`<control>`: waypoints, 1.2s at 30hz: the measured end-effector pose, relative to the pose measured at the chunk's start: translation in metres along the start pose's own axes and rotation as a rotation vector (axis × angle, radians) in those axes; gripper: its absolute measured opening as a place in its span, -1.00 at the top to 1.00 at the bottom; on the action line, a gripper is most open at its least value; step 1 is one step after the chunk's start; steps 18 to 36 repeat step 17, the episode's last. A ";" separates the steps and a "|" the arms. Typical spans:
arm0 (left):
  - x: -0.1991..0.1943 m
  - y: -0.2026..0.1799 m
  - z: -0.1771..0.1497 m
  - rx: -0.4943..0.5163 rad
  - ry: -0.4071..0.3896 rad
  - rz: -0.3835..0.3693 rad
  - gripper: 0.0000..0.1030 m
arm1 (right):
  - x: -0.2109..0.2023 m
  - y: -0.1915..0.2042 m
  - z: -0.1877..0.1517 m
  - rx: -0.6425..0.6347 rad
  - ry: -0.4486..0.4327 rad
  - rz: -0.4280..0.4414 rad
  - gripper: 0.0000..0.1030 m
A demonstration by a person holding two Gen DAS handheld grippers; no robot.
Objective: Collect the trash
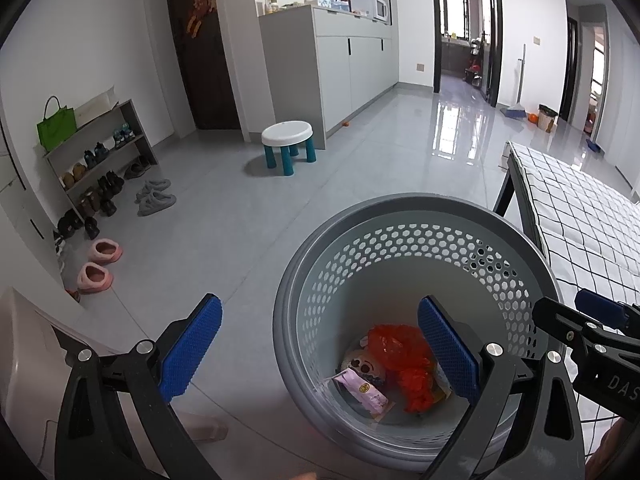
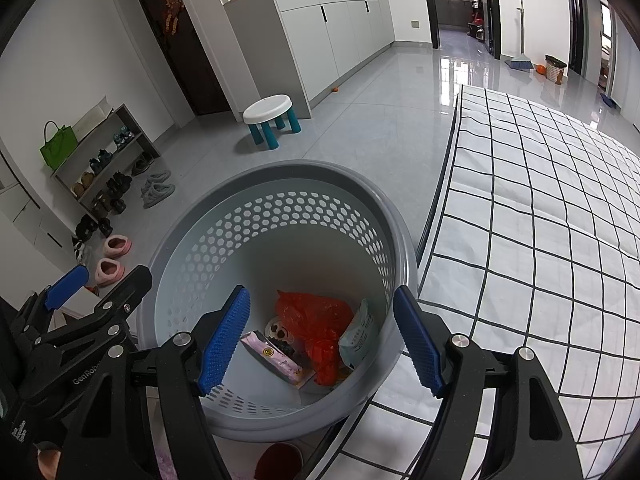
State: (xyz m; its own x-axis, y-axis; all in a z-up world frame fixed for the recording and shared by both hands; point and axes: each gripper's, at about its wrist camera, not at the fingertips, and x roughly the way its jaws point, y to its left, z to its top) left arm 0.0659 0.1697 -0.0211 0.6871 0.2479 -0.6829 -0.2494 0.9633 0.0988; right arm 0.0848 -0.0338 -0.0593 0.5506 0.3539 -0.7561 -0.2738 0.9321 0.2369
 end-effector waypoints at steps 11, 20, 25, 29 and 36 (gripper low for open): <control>0.001 0.001 0.000 -0.005 0.001 -0.003 -0.88 | 0.000 0.000 0.000 0.000 -0.001 0.000 -0.38; 0.000 0.001 0.000 -0.005 0.000 -0.004 -0.87 | 0.000 0.000 0.000 0.000 -0.001 -0.001 -0.38; 0.000 0.001 0.000 -0.005 0.000 -0.004 -0.87 | 0.000 0.000 0.000 0.000 -0.001 -0.001 -0.38; 0.000 0.001 0.000 -0.005 0.000 -0.004 -0.87 | 0.000 0.000 0.000 0.000 -0.001 -0.001 -0.38; 0.000 0.001 0.000 -0.005 0.000 -0.004 -0.87 | 0.000 0.000 0.000 0.000 -0.001 -0.001 -0.38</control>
